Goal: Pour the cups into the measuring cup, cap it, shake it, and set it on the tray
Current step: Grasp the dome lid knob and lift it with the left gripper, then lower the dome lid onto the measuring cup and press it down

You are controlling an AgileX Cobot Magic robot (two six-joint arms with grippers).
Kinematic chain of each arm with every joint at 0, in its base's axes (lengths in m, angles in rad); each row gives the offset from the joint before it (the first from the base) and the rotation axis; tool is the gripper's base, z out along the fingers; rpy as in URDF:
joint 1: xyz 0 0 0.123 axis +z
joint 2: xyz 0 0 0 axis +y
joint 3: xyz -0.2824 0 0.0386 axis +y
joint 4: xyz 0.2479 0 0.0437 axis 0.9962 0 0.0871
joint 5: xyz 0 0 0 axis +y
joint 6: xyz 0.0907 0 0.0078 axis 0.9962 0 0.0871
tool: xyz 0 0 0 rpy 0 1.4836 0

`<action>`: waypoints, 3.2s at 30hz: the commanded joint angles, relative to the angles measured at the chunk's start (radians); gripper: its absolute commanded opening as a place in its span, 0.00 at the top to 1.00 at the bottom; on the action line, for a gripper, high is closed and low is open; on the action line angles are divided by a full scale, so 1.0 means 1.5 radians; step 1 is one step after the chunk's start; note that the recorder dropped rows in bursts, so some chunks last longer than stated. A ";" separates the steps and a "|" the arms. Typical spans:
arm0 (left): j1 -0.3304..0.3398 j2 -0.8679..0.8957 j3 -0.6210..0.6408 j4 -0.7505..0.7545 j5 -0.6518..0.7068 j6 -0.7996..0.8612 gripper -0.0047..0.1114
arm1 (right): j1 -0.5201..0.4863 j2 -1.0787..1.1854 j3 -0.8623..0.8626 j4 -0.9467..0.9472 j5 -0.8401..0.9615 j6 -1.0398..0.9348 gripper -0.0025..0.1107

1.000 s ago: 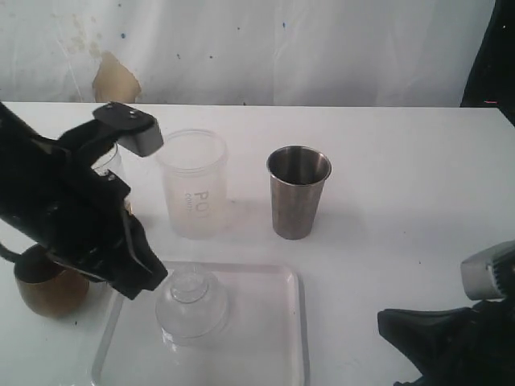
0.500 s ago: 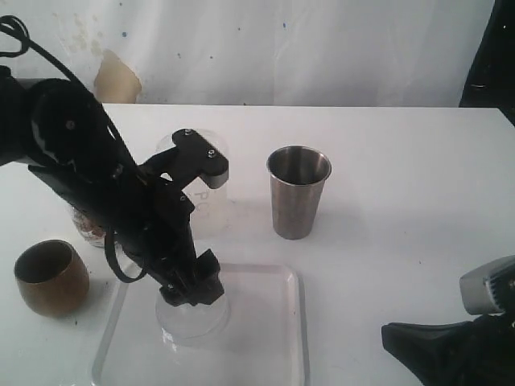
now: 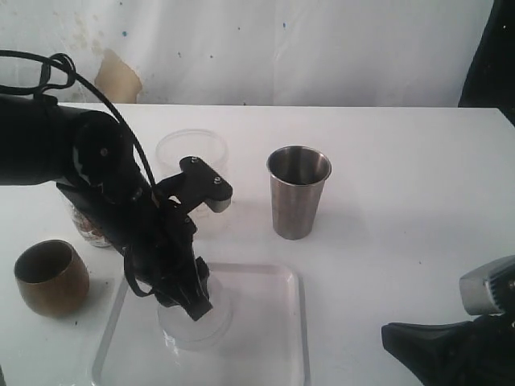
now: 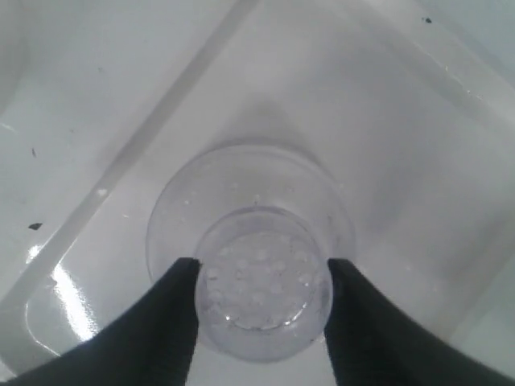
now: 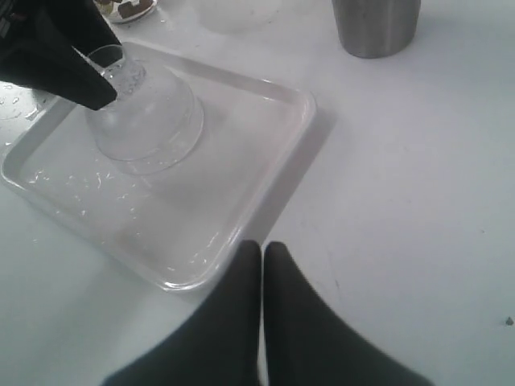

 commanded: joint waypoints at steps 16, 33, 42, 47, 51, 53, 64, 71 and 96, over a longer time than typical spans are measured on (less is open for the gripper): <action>0.007 -0.109 -0.294 0.269 0.341 -0.213 0.96 | -0.005 -0.006 0.003 0.000 -0.001 -0.007 0.98; 0.264 -0.052 -0.358 0.139 0.335 -0.212 0.96 | -0.005 -0.006 0.003 0.000 0.000 -0.007 0.98; 0.264 -0.021 -0.361 0.144 0.289 -0.218 0.96 | -0.005 -0.006 0.003 0.000 0.000 -0.007 0.98; 0.264 -0.021 -0.392 0.145 0.295 -0.231 0.96 | -0.005 -0.006 0.003 0.000 0.000 -0.011 0.98; 0.264 -0.021 -0.404 0.145 0.304 -0.233 0.96 | -0.005 -0.006 0.003 0.000 0.000 -0.011 0.98; 0.264 -0.021 -0.404 0.147 0.312 -0.233 0.96 | -0.005 -0.006 0.003 0.000 0.000 -0.011 0.98; 0.264 -0.021 -0.404 0.182 0.335 -0.262 0.96 | -0.005 -0.006 0.003 0.000 0.000 -0.011 0.98; 0.264 0.005 -0.404 0.182 0.341 -0.267 0.96 | -0.005 -0.006 0.003 0.000 0.001 -0.012 0.98; 0.335 0.025 -0.400 0.024 0.341 -0.228 0.96 | -0.005 -0.006 0.003 0.000 0.001 -0.012 0.98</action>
